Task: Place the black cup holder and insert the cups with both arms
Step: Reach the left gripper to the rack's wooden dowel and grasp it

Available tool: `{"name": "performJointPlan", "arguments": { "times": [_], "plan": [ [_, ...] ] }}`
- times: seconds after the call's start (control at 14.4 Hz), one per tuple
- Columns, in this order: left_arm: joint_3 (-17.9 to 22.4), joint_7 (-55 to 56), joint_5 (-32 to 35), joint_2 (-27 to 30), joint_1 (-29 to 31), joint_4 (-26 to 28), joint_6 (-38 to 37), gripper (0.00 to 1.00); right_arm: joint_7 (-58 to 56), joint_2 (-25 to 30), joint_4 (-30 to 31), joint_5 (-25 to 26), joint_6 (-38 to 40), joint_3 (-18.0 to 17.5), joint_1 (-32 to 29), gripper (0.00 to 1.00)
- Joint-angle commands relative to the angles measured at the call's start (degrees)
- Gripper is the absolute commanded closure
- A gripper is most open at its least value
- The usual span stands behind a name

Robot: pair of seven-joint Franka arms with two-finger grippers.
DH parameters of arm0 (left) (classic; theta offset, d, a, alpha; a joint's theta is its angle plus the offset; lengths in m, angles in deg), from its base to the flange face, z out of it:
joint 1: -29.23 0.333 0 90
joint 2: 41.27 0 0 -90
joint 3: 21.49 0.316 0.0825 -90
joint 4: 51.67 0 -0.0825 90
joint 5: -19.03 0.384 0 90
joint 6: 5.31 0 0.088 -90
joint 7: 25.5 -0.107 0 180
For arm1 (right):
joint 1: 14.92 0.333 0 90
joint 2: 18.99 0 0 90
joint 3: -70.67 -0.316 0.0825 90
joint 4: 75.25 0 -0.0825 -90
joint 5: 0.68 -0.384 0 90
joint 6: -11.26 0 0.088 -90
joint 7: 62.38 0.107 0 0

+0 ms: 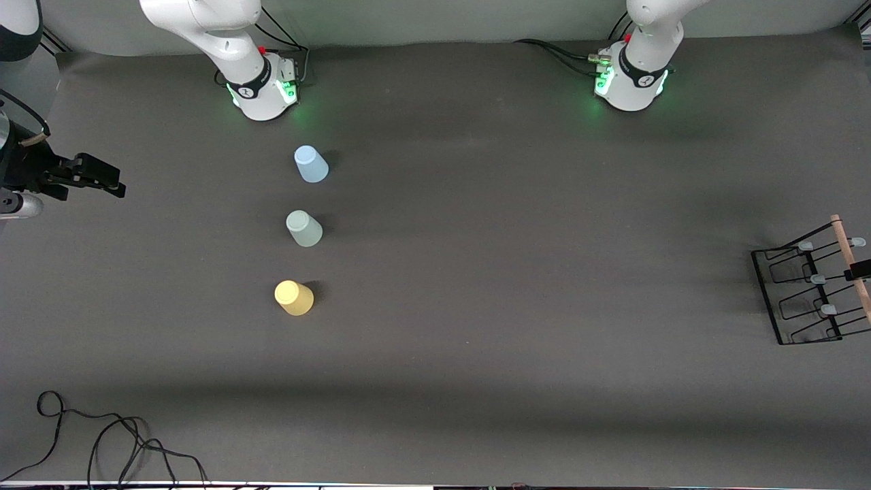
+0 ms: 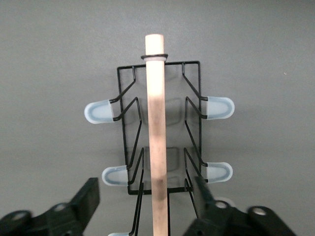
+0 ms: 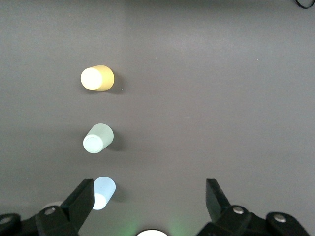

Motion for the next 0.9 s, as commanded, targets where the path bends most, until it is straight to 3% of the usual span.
{"name": "performJointPlan", "arguments": {
  "times": [0.0, 0.42, 0.55, 0.69, 0.83],
  "plan": [
    [-0.4, -0.3, 0.6, 1.3, 0.1, 0.9, -0.4, 0.37, -1.0, -0.1, -0.3, 0.5, 0.2, 0.1, 0.0, 0.0],
    [-0.4, 0.0, 2.3, -1.0, -0.2, 1.7, 0.6, 0.45, -1.0, -0.1, -0.3, 0.6, 0.2, 0.1, 0.0, 0.0],
    [-0.4, 0.3, 2.8, -0.9, -0.7, 1.6, 0.3, 0.62, -1.0, -0.1, -0.3, 0.5, 0.2, 0.1, 0.0, 0.0],
    [-0.4, 0.3, 3.4, -0.6, -1.0, 1.4, 0.1, 1.0, -1.0, -0.1, -0.3, 0.5, 0.2, 0.1, 0.0, 0.0],
    [-0.5, 0.3, 4.2, 0.0, -1.3, 1.3, -0.5, 1.0, -1.0, -0.1, -0.3, 0.6, 0.2, 0.1, 0.0, 0.0]
  ]
}}
